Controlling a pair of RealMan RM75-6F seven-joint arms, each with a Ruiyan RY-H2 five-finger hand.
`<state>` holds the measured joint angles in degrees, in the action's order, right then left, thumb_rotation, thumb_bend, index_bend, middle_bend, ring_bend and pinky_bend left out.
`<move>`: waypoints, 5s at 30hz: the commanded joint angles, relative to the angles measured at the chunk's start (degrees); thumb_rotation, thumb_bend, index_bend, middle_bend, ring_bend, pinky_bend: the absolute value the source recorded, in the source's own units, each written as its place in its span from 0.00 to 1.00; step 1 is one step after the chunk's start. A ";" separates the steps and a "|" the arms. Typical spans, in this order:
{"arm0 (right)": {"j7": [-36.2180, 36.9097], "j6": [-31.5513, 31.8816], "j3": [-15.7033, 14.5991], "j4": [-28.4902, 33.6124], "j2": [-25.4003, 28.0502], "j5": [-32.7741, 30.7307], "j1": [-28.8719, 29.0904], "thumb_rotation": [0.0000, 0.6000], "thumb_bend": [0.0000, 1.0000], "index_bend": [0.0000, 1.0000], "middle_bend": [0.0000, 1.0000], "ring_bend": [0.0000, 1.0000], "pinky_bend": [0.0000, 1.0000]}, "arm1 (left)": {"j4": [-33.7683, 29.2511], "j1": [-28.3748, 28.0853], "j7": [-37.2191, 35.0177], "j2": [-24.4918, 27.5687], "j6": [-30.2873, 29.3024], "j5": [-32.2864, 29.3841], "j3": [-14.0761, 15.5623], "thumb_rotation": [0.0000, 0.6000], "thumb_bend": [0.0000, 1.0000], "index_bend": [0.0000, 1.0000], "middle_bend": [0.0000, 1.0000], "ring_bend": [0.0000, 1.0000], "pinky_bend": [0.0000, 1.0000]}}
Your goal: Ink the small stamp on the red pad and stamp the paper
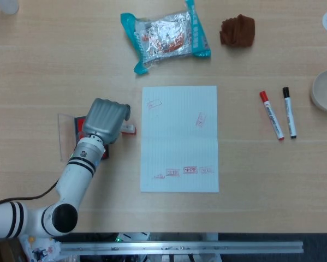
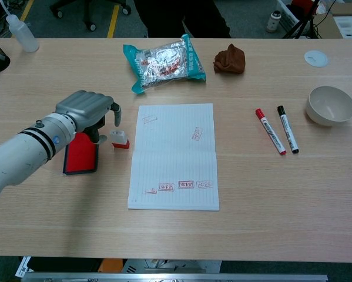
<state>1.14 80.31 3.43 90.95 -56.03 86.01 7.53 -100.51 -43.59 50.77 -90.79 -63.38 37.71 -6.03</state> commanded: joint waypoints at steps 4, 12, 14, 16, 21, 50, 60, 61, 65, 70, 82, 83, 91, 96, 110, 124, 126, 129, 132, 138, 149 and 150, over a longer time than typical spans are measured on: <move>0.64 0.17 -0.08 -0.59 0.04 -0.35 -0.33 1.00 0.20 0.24 0.36 0.29 0.30 | 0.46 -1.33 1.46 -1.92 -1.29 -2.09 0.33 1.00 0.27 0.42 1.00 1.00 1.00; 1.60 0.36 -0.18 -1.33 0.11 -0.57 -0.70 1.00 0.20 0.24 0.36 0.29 0.30 | 2.62 -2.24 2.00 -4.46 -3.42 -4.24 0.13 1.00 0.27 0.43 1.00 1.00 1.00; 1.75 0.41 -0.21 -1.46 0.12 -0.55 -0.77 1.00 0.20 0.24 0.36 0.29 0.30 | 3.25 -2.36 1.69 -4.68 -3.26 -4.19 0.20 1.00 0.27 0.44 1.00 1.00 1.00; 1.85 0.46 -0.22 -1.55 0.12 -0.53 -0.82 1.00 0.20 0.24 0.36 0.29 0.30 | 3.49 -2.28 1.12 -4.52 -2.84 -4.18 0.46 1.00 0.27 0.45 1.00 1.00 1.00; 1.96 0.42 -0.26 -1.72 0.03 -0.48 -0.84 1.00 0.20 0.24 0.36 0.29 0.30 | 3.33 -2.22 0.59 -4.81 -3.01 -3.74 1.08 1.00 0.27 0.46 1.00 1.00 1.00; 2.41 1.31 -0.48 -1.67 0.56 -0.57 -1.89 1.00 0.20 0.24 0.36 0.29 0.30 | 7.05 -1.95 0.45 -8.77 -5.09 -0.78 2.31 1.00 0.27 0.52 1.00 1.00 1.00; 2.43 1.23 -0.46 -1.55 0.62 -0.58 -1.93 1.00 0.20 0.24 0.36 0.29 0.30 | 7.47 -1.64 0.70 -9.17 -4.69 -0.13 2.61 1.00 0.27 0.53 1.00 1.00 1.00; 2.42 1.26 -0.45 -1.54 0.63 -0.58 -1.95 1.00 0.20 0.24 0.36 0.29 0.30 | 7.55 -1.60 0.67 -9.20 -4.65 -0.06 2.64 1.00 0.27 0.53 1.00 1.00 1.00; 2.48 1.32 -0.46 -1.53 0.65 -0.56 -2.02 1.00 0.20 0.24 0.36 0.29 0.30 | 7.74 -1.41 0.50 -9.33 -4.48 0.30 2.72 1.00 0.27 0.55 1.00 1.00 1.00; 2.48 1.42 -0.46 -1.43 0.71 -0.48 -2.08 1.00 0.20 0.24 0.36 0.29 0.30 | 7.98 -1.16 0.22 -9.48 -4.14 0.69 2.84 1.00 0.27 0.56 1.00 1.00 1.00; 2.51 1.84 -0.45 -1.17 0.82 -0.32 -2.33 1.00 0.20 0.24 0.36 0.29 0.30 | 7.35 -0.70 -0.53 -8.67 -3.90 2.19 2.75 1.00 0.27 0.60 1.00 1.00 1.00; 2.50 1.87 -0.46 -1.14 0.84 -0.29 -2.35 1.00 0.20 0.24 0.36 0.29 0.30 | 7.25 -0.63 -0.58 -8.60 -3.90 2.31 2.83 1.00 0.27 0.60 1.00 1.00 1.00; 2.48 2.37 -0.38 -0.79 1.02 -0.16 -2.57 1.00 0.20 0.24 0.36 0.29 0.30 | 4.65 0.05 -0.63 -5.31 -5.11 5.41 3.67 1.00 0.27 0.61 1.00 1.00 1.00; 2.42 2.32 -0.41 -0.68 0.92 0.07 -2.49 1.00 0.20 0.24 0.36 0.29 0.30 | 2.16 0.67 -0.30 -1.22 -6.07 8.70 5.10 1.00 0.27 0.61 1.00 1.00 1.00; 1.86 1.99 -0.46 -0.42 0.56 0.22 -2.27 1.00 0.20 0.24 0.36 0.29 0.30 | 3.64 3.42 1.31 4.41 -5.52 14.36 11.01 1.00 0.27 0.61 1.00 1.00 1.00; 1.52 2.50 -0.50 -0.20 0.67 -0.08 -2.78 1.00 0.20 0.24 0.36 0.29 0.30 | 7.85 3.96 3.01 2.14 -2.64 15.87 11.52 1.00 0.27 0.62 1.00 1.00 1.00; 1.53 2.61 -0.48 -0.16 0.71 -0.07 -2.83 1.00 0.20 0.24 0.36 0.29 0.30 | 8.13 4.04 3.19 1.92 -2.38 15.94 11.48 1.00 0.27 0.62 1.00 1.00 1.00; 1.54 2.66 -0.50 -0.19 0.71 -0.06 -2.89 1.00 0.20 0.24 0.36 0.29 0.30 | 8.56 4.08 3.68 1.63 -1.96 15.94 11.44 1.00 0.27 0.62 1.00 1.00 1.00; 1.59 2.68 -0.50 -0.24 0.69 -0.10 -2.94 1.00 0.20 0.24 0.36 0.29 0.30 | 8.90 4.09 4.13 1.37 -1.63 15.86 11.39 1.00 0.27 0.62 1.00 1.00 1.00; 1.74 2.71 -0.51 -0.51 0.53 -0.33 -3.12 1.00 0.20 0.24 0.36 0.29 0.30 | 9.43 3.96 4.80 0.89 -0.62 15.35 11.04 1.00 0.27 0.62 1.00 1.00 1.00; 1.95 2.84 -0.44 -0.85 0.43 -0.54 -3.33 1.00 0.20 0.24 0.36 0.29 0.30 | 9.94 2.91 6.82 0.07 0.85 13.43 9.88 1.00 0.27 0.62 1.00 1.00 1.00; 2.01 2.88 -0.43 -0.89 0.42 -0.56 -3.37 1.00 0.20 0.24 0.36 0.29 0.30 | 9.94 2.73 7.22 -0.05 0.99 13.09 9.80 1.00 0.27 0.61 1.00 1.00 1.00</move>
<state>3.14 83.18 3.00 90.07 -55.61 85.46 4.17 -90.60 -40.70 57.77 -90.73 -62.53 51.02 3.85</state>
